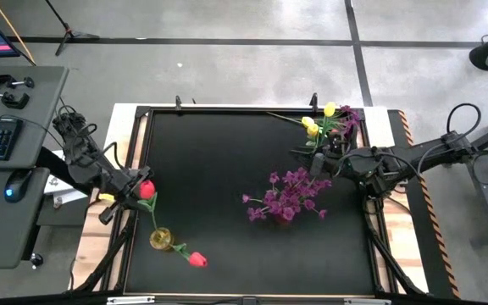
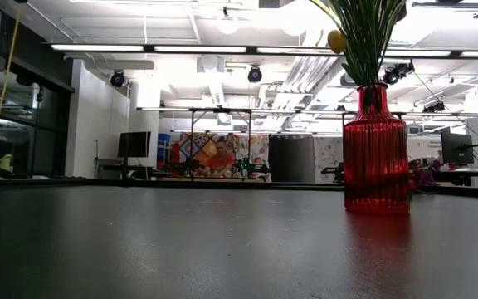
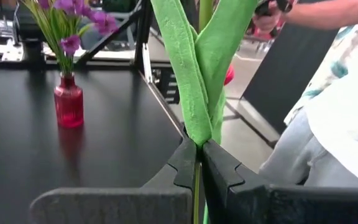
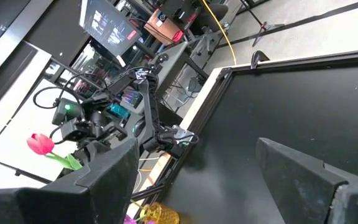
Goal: Sort flowers into vase by color
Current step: Put the left pink tulip into the yellow flower vase
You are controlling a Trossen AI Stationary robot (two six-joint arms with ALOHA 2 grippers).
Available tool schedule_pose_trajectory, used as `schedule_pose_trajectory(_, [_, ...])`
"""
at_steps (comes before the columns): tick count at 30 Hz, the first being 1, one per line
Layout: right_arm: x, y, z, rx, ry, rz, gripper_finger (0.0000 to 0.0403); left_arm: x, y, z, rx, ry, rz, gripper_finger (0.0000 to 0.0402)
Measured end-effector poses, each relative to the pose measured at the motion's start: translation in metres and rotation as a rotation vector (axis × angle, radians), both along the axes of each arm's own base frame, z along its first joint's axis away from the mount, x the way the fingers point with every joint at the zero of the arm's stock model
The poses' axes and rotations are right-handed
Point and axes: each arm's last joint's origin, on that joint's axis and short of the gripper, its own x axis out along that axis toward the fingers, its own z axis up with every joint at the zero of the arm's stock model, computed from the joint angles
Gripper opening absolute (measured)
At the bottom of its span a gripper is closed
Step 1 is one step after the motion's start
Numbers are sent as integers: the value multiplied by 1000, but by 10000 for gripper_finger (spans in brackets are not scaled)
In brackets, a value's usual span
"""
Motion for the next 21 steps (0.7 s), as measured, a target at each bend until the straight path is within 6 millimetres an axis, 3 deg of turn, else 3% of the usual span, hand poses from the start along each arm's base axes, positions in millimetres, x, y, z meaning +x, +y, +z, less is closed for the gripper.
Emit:
schedule_pose_trajectory(10, [0,0,0,0,0,0,312,7,-8,-16,2,56,12,0])
schedule_pose_trajectory(21, [0,0,0,0,1,0,312,7,-10,-18,-99,142,-13,0])
